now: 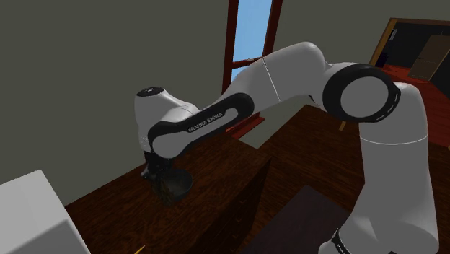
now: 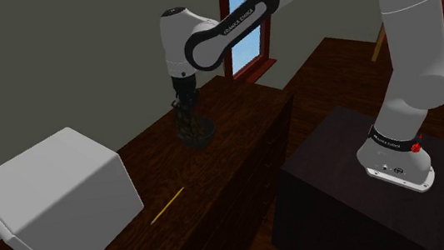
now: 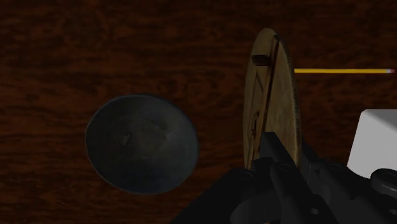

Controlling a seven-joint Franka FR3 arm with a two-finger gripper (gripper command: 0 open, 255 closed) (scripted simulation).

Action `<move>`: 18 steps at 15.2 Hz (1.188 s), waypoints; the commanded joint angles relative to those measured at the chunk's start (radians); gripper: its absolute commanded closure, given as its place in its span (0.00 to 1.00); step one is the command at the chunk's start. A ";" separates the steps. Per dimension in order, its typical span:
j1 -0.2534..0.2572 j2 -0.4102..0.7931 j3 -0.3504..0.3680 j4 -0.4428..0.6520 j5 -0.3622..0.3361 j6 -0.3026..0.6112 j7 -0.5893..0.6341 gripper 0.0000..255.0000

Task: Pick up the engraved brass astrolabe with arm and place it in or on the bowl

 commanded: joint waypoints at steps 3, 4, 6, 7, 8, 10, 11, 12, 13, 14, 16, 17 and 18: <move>-0.044 0.018 -0.014 0.067 0.009 -0.047 -0.073 1.00; -0.056 0.026 -0.019 0.090 0.011 -0.060 -0.093 1.00; -0.077 0.046 -0.027 0.139 0.014 -0.089 -0.132 1.00; -0.088 0.057 -0.032 0.166 0.015 -0.104 -0.151 1.00; -0.098 0.070 -0.036 0.195 0.016 -0.120 -0.170 1.00; -0.116 0.098 -0.046 0.259 0.017 -0.154 -0.208 1.00; -0.124 0.114 -0.050 0.294 0.017 -0.173 -0.226 1.00; -0.132 0.132 -0.055 0.332 0.017 -0.192 -0.244 1.00; -0.140 0.153 -0.059 0.376 0.016 -0.215 -0.264 1.00; -0.141 0.156 -0.060 0.368 0.015 -0.204 -0.263 1.00; -0.141 0.164 -0.062 0.354 0.012 -0.182 -0.261 1.00; -0.141 0.169 -0.063 0.347 0.011 -0.171 -0.260 1.00; -0.141 0.173 -0.064 0.341 0.009 -0.160 -0.259 1.00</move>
